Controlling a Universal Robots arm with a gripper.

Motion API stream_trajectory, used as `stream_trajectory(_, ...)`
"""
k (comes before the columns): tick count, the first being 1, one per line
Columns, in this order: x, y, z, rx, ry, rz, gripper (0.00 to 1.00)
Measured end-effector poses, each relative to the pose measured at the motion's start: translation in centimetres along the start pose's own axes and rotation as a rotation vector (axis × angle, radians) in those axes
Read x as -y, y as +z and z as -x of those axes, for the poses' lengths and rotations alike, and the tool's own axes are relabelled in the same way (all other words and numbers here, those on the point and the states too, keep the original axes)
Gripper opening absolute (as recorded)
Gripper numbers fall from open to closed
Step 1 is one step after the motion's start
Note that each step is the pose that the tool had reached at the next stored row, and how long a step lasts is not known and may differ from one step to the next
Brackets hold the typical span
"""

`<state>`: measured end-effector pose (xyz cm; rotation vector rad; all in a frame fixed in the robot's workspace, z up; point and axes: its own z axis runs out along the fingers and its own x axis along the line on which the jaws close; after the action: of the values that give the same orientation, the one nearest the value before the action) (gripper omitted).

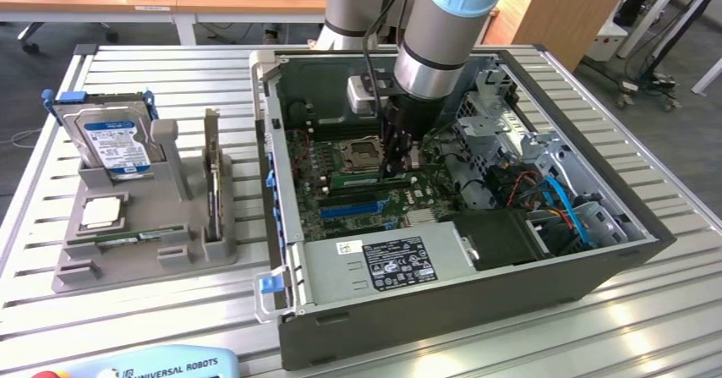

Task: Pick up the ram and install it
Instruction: 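Insert the ram into the slot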

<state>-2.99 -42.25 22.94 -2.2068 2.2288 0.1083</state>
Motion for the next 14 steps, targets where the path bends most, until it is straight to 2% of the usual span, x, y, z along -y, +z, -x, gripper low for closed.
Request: stream_trajectory(14, -0.01, -0.2, 0.01, 0.0002, -0.002, -0.0001, 0.11)
